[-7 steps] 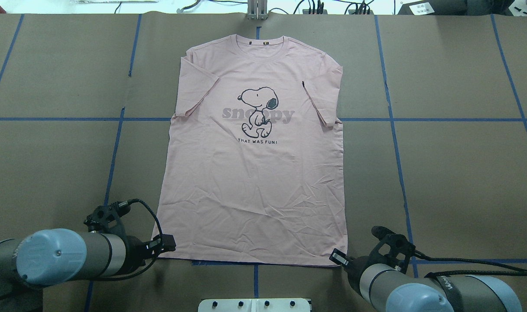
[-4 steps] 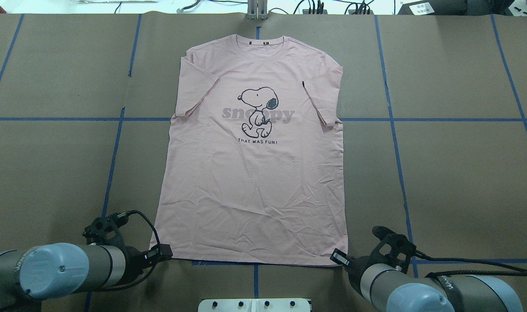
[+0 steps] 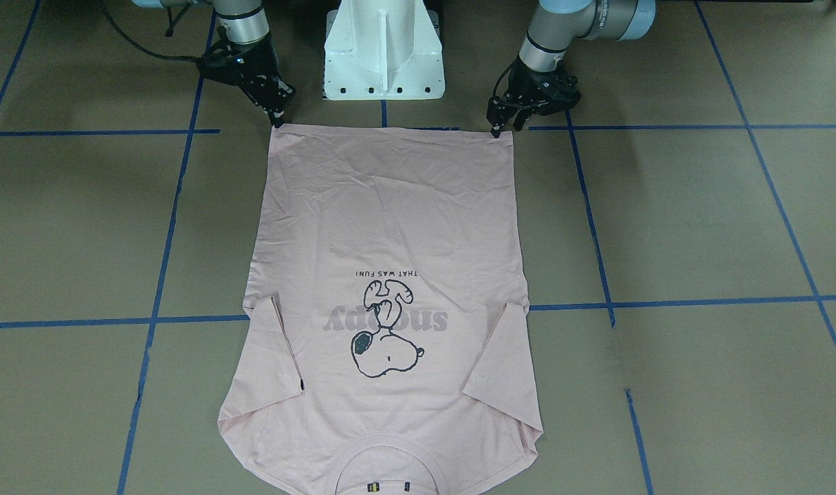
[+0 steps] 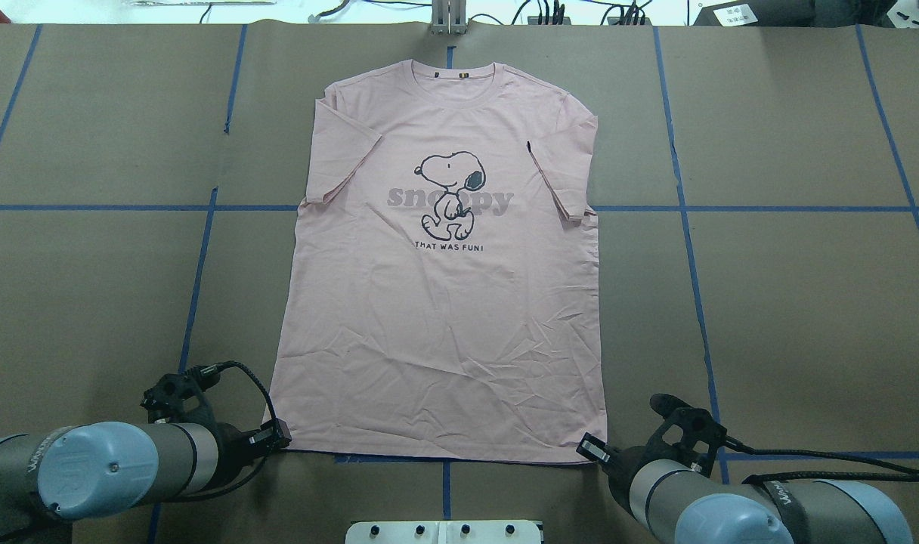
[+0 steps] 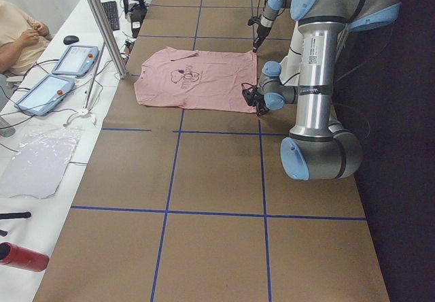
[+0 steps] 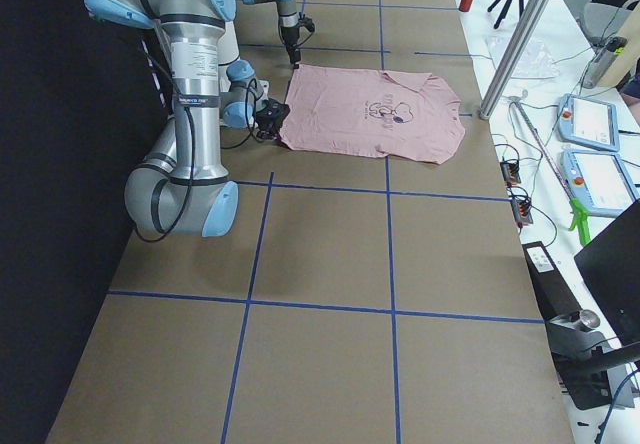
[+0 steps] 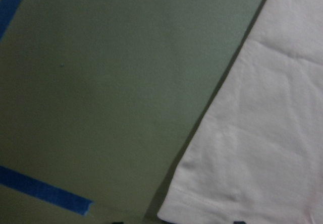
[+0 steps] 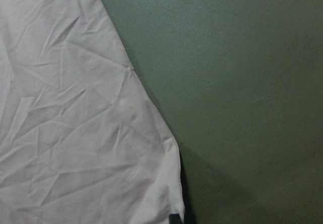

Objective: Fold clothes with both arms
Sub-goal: 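Grasp both near hem corners with the left and right grippers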

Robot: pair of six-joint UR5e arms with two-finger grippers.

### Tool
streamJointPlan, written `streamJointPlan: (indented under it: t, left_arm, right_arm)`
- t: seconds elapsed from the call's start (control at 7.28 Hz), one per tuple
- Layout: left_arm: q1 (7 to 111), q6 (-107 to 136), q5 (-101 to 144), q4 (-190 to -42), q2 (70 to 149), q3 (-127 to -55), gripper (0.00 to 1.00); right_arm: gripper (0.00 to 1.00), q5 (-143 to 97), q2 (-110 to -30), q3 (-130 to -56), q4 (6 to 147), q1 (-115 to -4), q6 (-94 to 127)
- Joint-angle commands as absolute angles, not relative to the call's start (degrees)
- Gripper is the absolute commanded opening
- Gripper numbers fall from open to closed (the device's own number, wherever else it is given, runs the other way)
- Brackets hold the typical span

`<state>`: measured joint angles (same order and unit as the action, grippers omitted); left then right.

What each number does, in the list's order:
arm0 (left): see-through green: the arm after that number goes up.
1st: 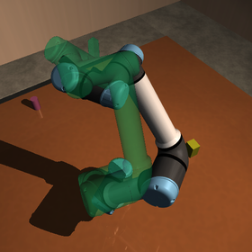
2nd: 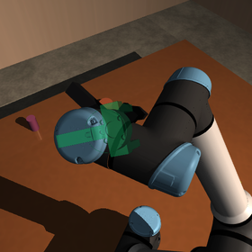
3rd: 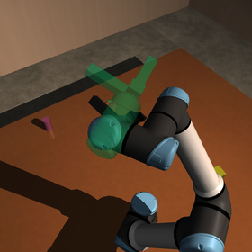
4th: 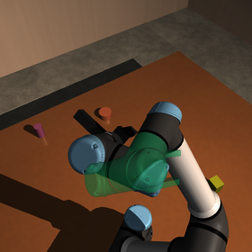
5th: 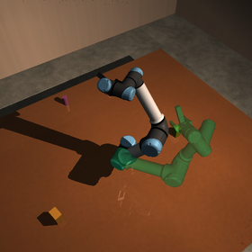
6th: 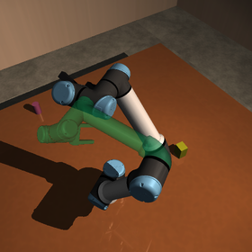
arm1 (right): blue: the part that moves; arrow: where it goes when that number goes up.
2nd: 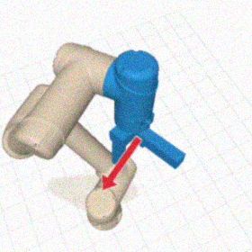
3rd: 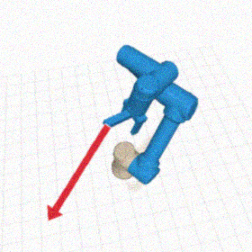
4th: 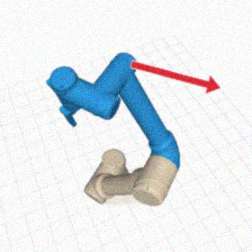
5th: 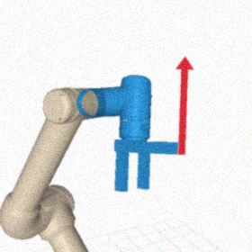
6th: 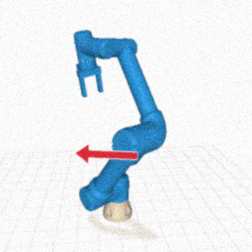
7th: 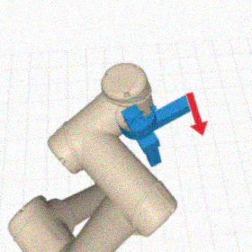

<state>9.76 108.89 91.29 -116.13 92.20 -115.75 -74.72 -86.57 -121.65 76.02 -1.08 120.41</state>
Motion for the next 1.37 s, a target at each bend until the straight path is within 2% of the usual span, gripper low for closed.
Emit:
streamJointPlan:
  t: [0.0,0.41,0.55,0.82,0.96,1.1,1.24]
  left_arm:
    - [9.8,108.9,91.3,-116.1,92.2,-116.0,0.0]
    - [9.8,109.5,91.5,-115.6,92.6,-119.7,0.0]
    - [9.2,111.7,91.2,-111.3,92.9,-122.8,0.0]
    - [3.3,117.4,91.0,-94.7,96.2,-134.1,0.0]
    - [2.6,120.5,90.9,-90.1,97.0,-137.3,0.0]
    - [3.7,120.0,90.8,-89.9,97.2,-137.4,0.0]
    - [5.9,115.1,90.6,-90.1,98.9,-135.5,0.0]
  right_arm:
    - [0.0,-74.8,-86.6,-121.9,76.0,-1.1,120.4]
    - [0.0,-75.0,-88.2,-123.6,76.0,-1.3,120.1]
    - [0.0,-75.3,-95.2,-129.4,75.8,-1.1,120.1]
    - [0.0,-76.2,-100.9,-135.8,75.7,1.6,120.1]
    - [0.0,-76.2,-103.2,-139.0,75.7,1.1,120.1]
    - [0.0,-76.4,-102.6,-140.1,75.6,-2.9,119.7]
    - [0.0,-76.7,-97.5,-137.5,75.5,-7.9,114.7]
